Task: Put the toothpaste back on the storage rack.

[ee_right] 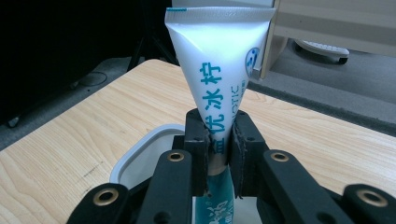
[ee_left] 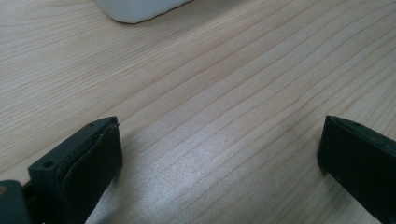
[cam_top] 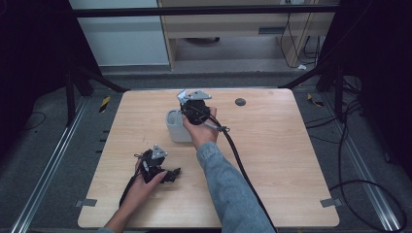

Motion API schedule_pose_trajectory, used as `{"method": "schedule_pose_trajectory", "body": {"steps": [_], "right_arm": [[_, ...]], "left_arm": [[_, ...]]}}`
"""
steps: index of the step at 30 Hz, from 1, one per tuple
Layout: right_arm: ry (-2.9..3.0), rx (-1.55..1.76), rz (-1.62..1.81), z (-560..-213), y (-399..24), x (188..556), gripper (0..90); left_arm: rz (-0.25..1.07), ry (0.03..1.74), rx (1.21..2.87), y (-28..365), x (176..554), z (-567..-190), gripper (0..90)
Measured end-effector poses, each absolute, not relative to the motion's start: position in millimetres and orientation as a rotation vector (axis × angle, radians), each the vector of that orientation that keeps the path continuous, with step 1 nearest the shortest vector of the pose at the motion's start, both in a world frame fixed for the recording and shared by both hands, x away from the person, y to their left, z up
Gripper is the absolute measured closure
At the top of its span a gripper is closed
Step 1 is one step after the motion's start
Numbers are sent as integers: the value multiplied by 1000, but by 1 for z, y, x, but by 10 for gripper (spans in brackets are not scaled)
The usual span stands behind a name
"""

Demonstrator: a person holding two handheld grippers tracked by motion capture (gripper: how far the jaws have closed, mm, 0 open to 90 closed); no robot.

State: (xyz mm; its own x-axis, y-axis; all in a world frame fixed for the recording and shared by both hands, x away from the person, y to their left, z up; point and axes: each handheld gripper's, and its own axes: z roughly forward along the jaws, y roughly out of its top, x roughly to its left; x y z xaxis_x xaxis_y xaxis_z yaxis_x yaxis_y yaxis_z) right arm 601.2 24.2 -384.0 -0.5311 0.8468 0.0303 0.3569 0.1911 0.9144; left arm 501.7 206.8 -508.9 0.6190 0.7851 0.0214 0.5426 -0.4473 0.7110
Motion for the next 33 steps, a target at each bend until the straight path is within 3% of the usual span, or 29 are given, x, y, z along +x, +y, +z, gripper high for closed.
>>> {"method": "schedule_pose_trajectory", "body": {"steps": [33], "right_arm": [[2036,1154,1266,-397,23,603,787]], "left_arm": [[460,1037,2163,207,502,-509,0]]}}
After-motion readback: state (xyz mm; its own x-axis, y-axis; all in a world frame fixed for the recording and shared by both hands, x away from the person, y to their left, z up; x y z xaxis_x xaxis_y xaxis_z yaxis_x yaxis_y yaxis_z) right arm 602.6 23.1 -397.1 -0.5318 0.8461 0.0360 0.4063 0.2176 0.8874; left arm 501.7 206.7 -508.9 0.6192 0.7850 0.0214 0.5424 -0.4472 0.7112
